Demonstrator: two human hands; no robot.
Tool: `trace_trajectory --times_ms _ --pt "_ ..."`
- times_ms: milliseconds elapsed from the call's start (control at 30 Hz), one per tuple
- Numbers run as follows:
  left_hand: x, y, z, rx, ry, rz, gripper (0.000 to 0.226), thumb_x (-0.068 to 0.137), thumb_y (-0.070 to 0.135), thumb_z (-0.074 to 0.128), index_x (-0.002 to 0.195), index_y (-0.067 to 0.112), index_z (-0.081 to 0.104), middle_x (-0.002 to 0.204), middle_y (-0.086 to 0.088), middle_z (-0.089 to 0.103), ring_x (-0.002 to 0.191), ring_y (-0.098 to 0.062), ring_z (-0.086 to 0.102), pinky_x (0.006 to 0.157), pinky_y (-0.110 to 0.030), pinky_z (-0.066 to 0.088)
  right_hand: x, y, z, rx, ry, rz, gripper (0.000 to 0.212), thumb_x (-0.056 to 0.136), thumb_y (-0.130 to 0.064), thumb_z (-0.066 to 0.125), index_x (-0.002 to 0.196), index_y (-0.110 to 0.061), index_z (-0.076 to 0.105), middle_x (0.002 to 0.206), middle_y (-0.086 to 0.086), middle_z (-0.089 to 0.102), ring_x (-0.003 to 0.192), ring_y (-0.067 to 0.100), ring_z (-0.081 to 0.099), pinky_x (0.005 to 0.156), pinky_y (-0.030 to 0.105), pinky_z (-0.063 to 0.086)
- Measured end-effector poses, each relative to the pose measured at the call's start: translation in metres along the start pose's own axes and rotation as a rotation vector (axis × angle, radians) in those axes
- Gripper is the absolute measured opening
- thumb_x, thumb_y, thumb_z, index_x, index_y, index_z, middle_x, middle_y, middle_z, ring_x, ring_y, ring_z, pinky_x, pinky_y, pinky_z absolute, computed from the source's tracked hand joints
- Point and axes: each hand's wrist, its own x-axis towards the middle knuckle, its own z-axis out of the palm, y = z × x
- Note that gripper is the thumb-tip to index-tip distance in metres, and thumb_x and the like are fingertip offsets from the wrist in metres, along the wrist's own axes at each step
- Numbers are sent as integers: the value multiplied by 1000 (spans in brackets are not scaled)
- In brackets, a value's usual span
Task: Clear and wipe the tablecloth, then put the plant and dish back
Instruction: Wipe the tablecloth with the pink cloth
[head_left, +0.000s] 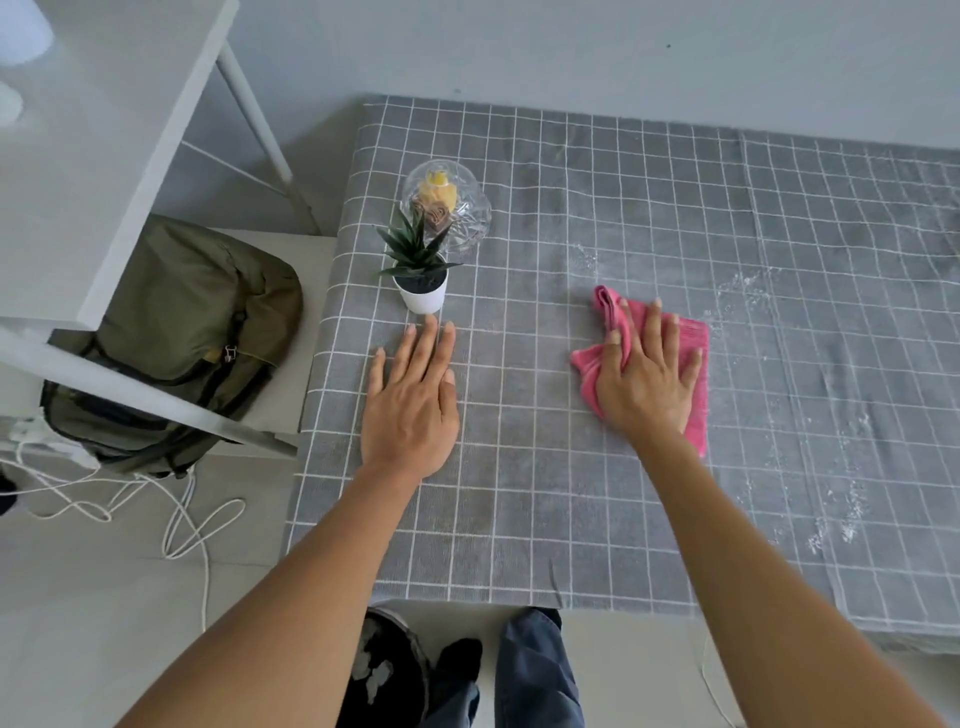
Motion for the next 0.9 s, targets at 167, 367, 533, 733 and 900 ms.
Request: trace_trajectory --times_ms 167,367,533,733,900 --pt "0 1 0 5 0 5 56 98 34 7 153 27 1 159 9 -3 147 -10 -4 120 -43 2 -13 -44 15 -45 -7 -74 59 95 -53 -2 150 -36 -13 159 -2 -18 145 22 -19 115 53 -14" --pt "2 1 1 21 -12 14 57 97 35 5 153 27 3 159 9 -3 147 -9 -4 120 -42 0 -14 -51 17 -38 -39 -327 53 100 -49 7 151 -40 -5 160 -7 -14 146 16 -17 116 48 -16" --pt "1 0 -1 21 -15 13 57 96 35 3 152 28 0 159 10 -6 146 -9 -7 120 -41 -2 21 -4 -1 -60 -8 -114 58 98 -52 1 152 -32 -7 161 -3 -12 146 17 -15 118 50 -10" --pt "0 1 -1 14 -10 8 57 96 35 2 152 28 -2 159 9 -7 147 -10 -7 120 -42 -1 14 -33 6 9 25 15 55 99 -50 3 151 -36 -7 161 -1 -11 147 20 -15 116 52 -12" --pt "1 2 -1 27 -12 9 58 95 35 3 152 28 -1 159 9 -6 147 -10 -5 120 -43 1 0 -68 19 -28 -26 -319 53 100 -49 6 150 -40 -7 160 -5 -14 147 17 -16 115 48 -16"
